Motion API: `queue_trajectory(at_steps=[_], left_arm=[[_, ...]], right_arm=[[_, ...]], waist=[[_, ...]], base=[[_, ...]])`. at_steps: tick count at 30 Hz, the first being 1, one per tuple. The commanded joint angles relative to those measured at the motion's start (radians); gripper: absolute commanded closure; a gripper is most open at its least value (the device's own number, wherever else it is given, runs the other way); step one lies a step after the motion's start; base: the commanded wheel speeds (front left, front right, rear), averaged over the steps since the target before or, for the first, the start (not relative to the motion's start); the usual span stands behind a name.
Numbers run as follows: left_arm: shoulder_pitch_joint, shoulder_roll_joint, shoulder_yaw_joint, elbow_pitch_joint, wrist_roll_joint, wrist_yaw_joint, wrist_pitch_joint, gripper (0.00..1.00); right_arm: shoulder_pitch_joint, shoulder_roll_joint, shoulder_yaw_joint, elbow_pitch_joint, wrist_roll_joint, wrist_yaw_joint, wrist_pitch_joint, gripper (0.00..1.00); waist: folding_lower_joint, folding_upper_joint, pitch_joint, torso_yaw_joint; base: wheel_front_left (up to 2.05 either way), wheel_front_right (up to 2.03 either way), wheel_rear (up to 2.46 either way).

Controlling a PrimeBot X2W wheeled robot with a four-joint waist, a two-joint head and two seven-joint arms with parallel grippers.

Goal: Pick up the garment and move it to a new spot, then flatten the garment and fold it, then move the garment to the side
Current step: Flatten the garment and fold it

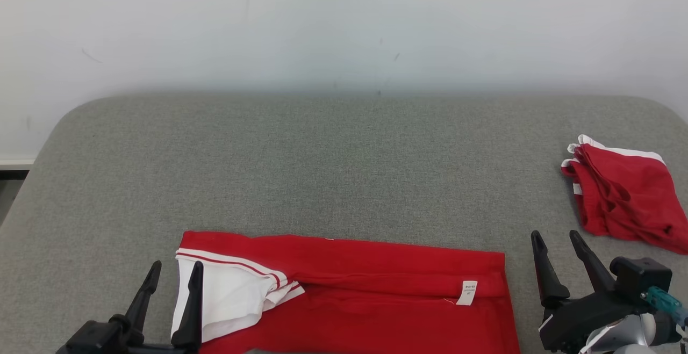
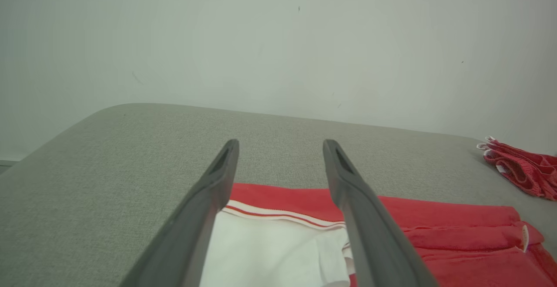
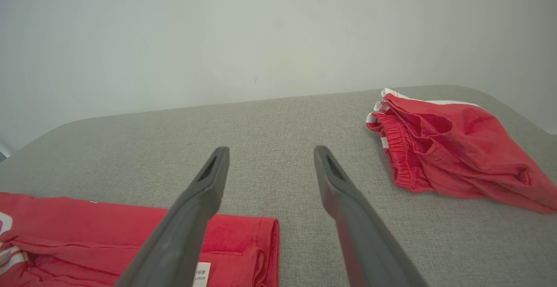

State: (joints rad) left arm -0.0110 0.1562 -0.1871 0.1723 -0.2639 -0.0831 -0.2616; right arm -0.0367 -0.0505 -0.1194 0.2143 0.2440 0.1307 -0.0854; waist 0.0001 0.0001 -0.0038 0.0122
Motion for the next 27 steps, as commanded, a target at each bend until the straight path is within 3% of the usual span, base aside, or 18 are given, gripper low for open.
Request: queue_trajectory(at_steps=[1, 14, 27], left_arm=[[-0.011, 0.001, 0.007, 0.004, 0.009, -0.005, -0.005, 0.0], [-0.018, -0.02, 0.023, 0.012, 0.037, -0.019, -0.005, 0.0], [-0.039, -0.033, 0.018, 0.033, 0.049, -0.03, -0.005, 0.0]], right_arm=[[-0.013, -0.001, -0.005, -0.004, -0.006, 0.0, 0.017, 0.0], [-0.017, -0.001, -0.006, 0.045, -0.082, 0.0, 0.279, 0.0], [-0.085, -0.002, 0.037, 0.232, -0.118, 0.0, 0.262, 0.0]], waist=[[-0.0001, -0.0001, 0.001, 0.0], [-0.0001, -0.0001, 0.006, 0.017], [-0.0001, -0.0001, 0.03, 0.038]], base=[[0.0, 0.0, 0.0], [0.0, 0.0, 0.0], [0.0, 0.0, 0.0]])
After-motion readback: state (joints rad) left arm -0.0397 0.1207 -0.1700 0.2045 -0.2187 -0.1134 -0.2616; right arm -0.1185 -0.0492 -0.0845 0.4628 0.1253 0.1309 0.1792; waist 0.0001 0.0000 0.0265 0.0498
